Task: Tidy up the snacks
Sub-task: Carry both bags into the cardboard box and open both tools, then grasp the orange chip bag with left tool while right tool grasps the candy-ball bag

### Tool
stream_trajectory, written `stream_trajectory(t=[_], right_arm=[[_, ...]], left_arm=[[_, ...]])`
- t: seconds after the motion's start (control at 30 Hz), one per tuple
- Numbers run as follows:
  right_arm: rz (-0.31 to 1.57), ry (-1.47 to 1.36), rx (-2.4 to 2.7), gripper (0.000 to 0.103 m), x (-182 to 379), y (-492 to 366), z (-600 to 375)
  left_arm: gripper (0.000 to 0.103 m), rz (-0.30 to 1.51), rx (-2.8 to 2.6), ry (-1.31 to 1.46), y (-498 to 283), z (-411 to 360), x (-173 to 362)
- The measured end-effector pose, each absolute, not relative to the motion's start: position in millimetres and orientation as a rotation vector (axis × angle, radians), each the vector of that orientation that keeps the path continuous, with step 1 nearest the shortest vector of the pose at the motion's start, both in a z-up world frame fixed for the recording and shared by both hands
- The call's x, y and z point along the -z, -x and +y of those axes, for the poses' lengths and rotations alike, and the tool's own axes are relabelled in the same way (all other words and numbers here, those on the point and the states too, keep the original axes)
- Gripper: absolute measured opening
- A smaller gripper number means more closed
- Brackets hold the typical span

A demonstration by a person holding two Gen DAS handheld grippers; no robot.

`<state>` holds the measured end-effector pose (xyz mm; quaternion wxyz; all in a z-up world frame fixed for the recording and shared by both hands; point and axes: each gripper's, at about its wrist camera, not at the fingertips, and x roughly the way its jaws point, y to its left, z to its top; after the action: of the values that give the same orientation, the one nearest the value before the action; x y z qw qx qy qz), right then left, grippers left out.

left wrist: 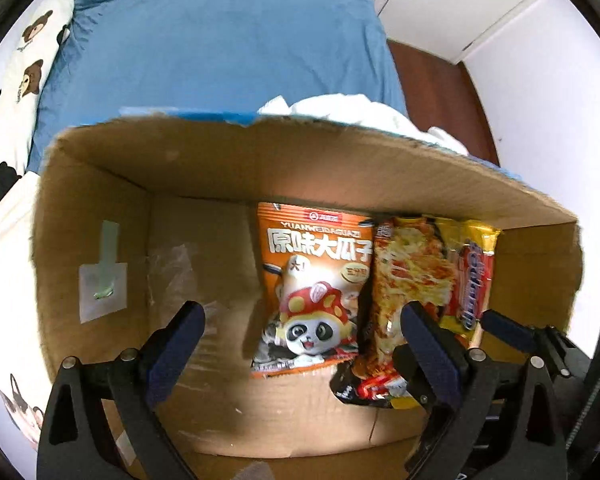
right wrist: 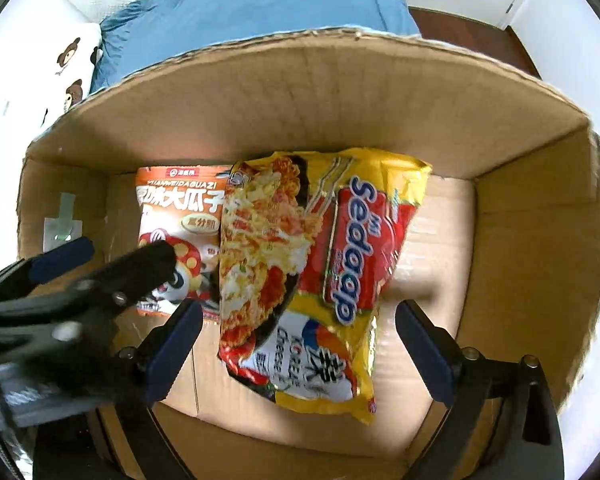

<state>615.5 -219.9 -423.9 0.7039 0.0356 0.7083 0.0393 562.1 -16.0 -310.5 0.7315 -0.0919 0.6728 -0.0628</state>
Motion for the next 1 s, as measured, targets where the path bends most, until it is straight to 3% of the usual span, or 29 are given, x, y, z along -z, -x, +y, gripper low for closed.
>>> stream_trajectory(t=[0.37, 1.0], right_arm=[[1.43, -0.072, -0.029, 0.099, 360.6, -544.0, -217.9], [1.208, -0.09, -0.029, 0.099, 265.0, -432.3, -216.1]], left_arm=[[0.1, 1.282, 0.099, 0.124, -478.3, -3.5, 250.8], [0.1, 1.089, 0.089, 0.089, -372.9, 0.5, 171.0]])
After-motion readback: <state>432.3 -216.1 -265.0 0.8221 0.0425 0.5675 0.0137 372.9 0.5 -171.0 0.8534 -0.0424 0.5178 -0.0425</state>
